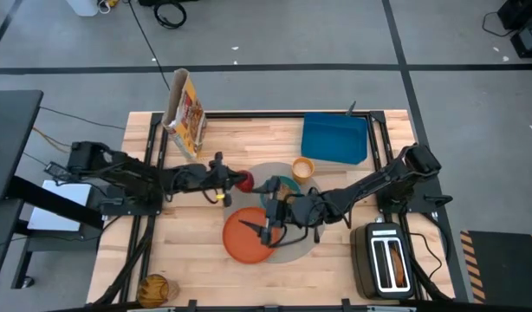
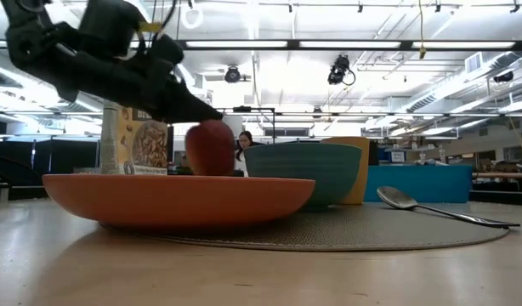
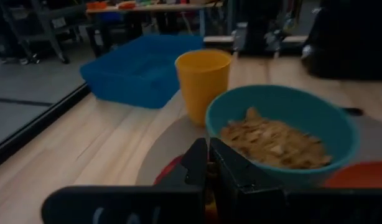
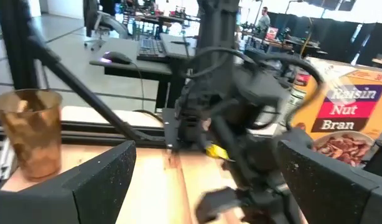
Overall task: Arrange a breakfast setting
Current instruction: Put the apple on the mat to the top left of the bowl
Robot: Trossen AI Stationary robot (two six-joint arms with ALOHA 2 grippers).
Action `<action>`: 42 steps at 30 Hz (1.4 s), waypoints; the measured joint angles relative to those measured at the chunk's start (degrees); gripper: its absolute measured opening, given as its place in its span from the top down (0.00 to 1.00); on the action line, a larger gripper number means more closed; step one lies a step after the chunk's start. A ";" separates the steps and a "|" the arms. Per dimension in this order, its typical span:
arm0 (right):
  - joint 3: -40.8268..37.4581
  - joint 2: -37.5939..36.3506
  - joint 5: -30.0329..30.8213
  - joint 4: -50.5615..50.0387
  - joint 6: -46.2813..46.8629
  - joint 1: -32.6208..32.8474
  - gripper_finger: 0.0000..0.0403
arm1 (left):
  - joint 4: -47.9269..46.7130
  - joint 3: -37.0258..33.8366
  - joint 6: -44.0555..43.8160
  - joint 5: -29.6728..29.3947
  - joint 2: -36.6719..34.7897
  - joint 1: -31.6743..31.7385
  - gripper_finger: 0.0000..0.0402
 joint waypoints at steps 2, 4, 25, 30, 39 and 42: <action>0.00 0.00 0.91 -0.02 -0.29 1.02 0.02 | -0.04 0.71 0.04 -0.02 2.12 1.03 0.96; 0.00 0.00 2.00 -0.07 -0.37 2.08 0.02 | 0.63 0.63 0.06 0.17 3.63 2.26 0.96; -0.04 -2.14 11.69 -0.93 -0.50 7.94 0.02 | 9.77 2.24 1.99 6.47 14.49 5.50 0.95; -0.04 -2.14 12.60 -1.19 -0.35 7.96 0.02 | 9.84 2.22 0.80 6.33 14.49 5.52 0.91; -0.04 -2.14 14.35 -1.58 1.33 7.96 0.02 | 9.88 2.20 1.42 6.07 14.49 5.53 0.78; -0.04 -2.14 14.85 -2.53 2.67 7.94 0.02 | 9.91 2.20 1.40 6.10 14.47 5.84 0.72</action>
